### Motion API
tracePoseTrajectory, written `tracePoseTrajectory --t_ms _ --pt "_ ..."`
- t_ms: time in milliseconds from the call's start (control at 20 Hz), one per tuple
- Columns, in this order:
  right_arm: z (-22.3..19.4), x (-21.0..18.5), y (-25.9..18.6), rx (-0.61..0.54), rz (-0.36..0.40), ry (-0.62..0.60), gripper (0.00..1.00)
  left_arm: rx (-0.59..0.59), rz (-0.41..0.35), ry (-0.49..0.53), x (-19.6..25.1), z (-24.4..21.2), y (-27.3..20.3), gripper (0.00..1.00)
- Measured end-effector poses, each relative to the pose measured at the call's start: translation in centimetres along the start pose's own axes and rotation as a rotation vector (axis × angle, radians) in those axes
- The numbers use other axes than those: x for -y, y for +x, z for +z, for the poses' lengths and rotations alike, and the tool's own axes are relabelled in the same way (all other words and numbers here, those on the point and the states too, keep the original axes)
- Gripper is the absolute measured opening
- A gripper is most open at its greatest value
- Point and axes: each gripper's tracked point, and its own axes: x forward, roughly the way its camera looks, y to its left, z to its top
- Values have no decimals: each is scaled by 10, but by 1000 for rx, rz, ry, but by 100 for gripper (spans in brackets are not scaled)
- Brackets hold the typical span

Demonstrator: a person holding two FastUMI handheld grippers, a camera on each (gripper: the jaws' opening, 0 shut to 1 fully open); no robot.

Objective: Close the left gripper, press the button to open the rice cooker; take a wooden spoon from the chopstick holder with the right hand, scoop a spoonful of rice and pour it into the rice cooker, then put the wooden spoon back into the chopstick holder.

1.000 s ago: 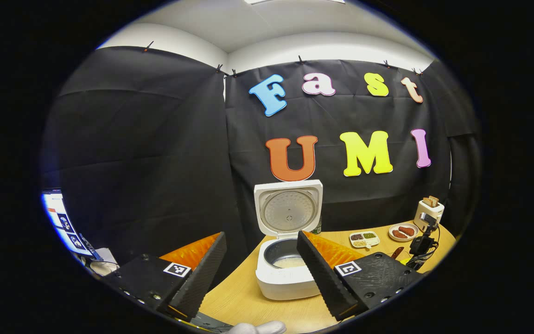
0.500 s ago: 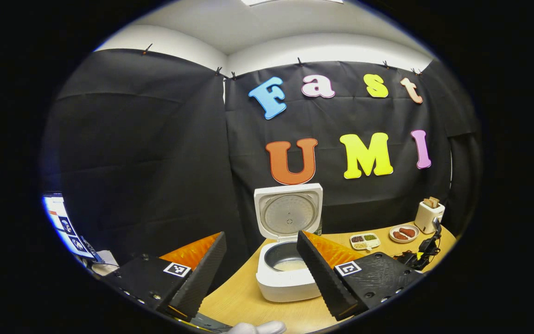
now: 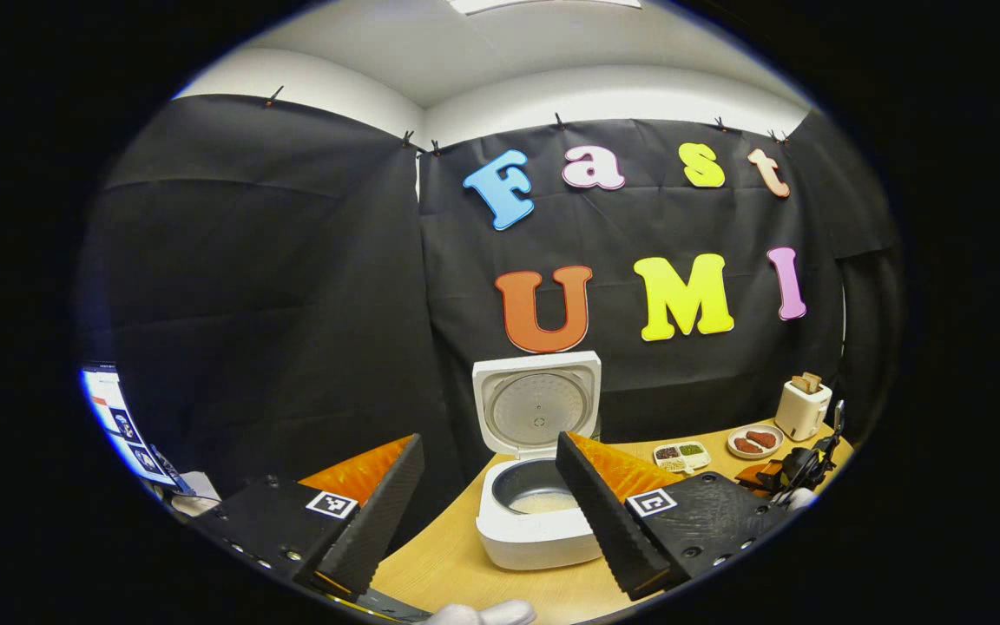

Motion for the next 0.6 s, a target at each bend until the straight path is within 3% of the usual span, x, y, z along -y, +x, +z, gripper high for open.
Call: tracePoseTrajectory --t_ms 600 --pt "10 -18 -5 18 40 76 29 6 -9 8 4 3 0 97"
